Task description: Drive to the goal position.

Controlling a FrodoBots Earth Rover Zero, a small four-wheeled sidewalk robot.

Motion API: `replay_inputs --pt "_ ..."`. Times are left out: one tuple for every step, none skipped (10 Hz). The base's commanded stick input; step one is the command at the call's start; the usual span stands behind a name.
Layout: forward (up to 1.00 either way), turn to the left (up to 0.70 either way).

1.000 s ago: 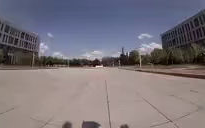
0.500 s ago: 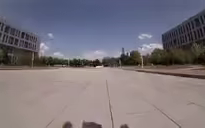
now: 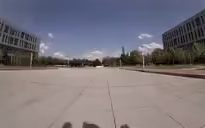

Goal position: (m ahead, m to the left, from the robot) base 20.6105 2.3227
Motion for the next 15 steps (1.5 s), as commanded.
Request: replay_inputs --pt "1.0 0.0" --pt "1.0 0.0" --pt "1.0 0.0" --pt "1.0 0.0" --pt "1.0 0.0" --pt "1.0 0.0" --pt "1.0 0.0" --pt "1.0 0.0" --pt "1.0 0.0" --pt "1.0 0.0" --pt "1.0 0.0" --pt "1.0 0.0" --pt "1.0 0.0" --pt "1.0 0.0" --pt "1.0 0.0"
